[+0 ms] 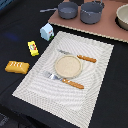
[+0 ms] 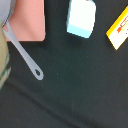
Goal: Place the bread, butter, and milk from the table onto the serving area.
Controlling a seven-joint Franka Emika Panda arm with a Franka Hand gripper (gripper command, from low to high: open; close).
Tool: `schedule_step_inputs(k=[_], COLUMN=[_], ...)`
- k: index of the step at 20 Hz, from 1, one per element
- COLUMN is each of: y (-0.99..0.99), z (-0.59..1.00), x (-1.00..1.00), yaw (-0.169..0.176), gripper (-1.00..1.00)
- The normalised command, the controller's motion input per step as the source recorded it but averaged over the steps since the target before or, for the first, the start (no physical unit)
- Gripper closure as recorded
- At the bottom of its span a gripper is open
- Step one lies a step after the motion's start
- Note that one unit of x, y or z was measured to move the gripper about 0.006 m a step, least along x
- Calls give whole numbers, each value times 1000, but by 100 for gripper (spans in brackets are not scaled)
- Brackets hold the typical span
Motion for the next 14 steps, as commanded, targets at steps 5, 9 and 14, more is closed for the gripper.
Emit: schedule_step_inputs(k=[5,9,14], y=[-561,-786,-730], z=[-803,-659,-449], x=[379,321,55], yaw=[0,0,0], gripper=[-100,-100,-100])
